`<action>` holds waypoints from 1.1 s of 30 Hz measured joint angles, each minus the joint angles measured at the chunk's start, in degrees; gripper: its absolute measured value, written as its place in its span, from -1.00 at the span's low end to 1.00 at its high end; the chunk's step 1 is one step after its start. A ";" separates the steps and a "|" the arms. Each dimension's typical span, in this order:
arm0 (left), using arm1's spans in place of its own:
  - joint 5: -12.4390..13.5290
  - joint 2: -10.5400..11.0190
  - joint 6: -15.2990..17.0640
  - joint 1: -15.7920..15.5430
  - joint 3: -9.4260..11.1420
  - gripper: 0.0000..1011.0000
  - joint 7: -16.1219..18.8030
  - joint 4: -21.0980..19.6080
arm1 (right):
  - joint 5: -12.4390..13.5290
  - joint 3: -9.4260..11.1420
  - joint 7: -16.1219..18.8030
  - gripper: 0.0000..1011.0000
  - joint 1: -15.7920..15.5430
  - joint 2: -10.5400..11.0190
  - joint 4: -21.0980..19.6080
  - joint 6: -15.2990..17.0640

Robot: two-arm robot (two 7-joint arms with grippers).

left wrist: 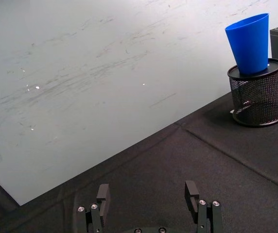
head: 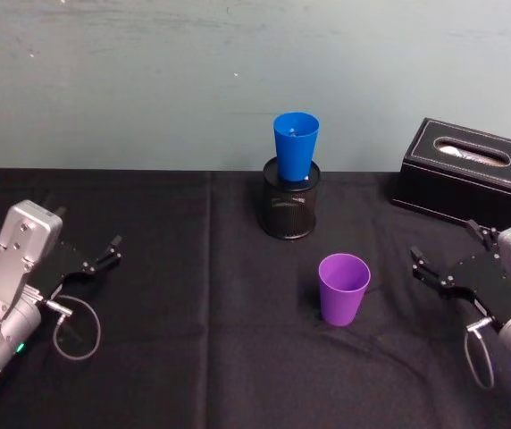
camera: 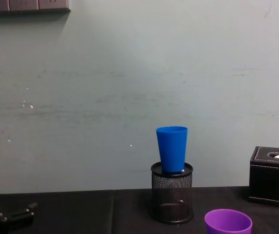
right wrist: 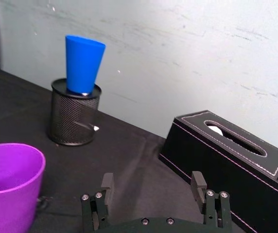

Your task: Pick up one cup with a gripper and tap it against the other cup.

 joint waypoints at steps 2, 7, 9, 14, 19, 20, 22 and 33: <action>0.00 0.00 0.00 0.00 0.00 1.00 0.00 0.00 | 0.19 0.28 0.34 0.98 -0.45 -0.09 -0.43 -0.42; 0.00 0.00 0.00 0.00 0.00 1.00 0.00 0.00 | 0.77 1.12 1.45 0.98 -2.43 -0.21 -2.56 -1.66; -0.01 0.00 0.00 0.00 0.00 1.00 0.00 0.00 | 1.05 1.51 1.80 0.98 -3.59 -0.23 -3.76 -2.22; 0.00 0.00 0.00 0.00 0.00 1.00 0.00 0.00 | 1.30 2.43 1.86 0.98 -5.96 -0.37 -6.01 -2.92; 0.00 0.00 0.00 0.00 0.00 1.00 0.00 0.00 | 1.73 3.43 1.86 0.98 -8.56 -0.68 -7.60 -3.42; 0.00 0.00 0.00 0.00 0.00 1.00 0.00 0.00 | 1.82 3.51 1.88 0.98 -8.83 -0.74 -7.75 -3.49; 0.00 0.00 0.00 0.00 0.00 1.00 0.00 0.00 | 2.11 3.76 2.03 0.98 -9.49 -0.91 -8.03 -3.68; 0.00 0.00 0.00 0.00 0.00 1.00 0.00 0.00 | 3.81 4.58 5.09 0.98 -11.94 -2.57 -7.99 -6.03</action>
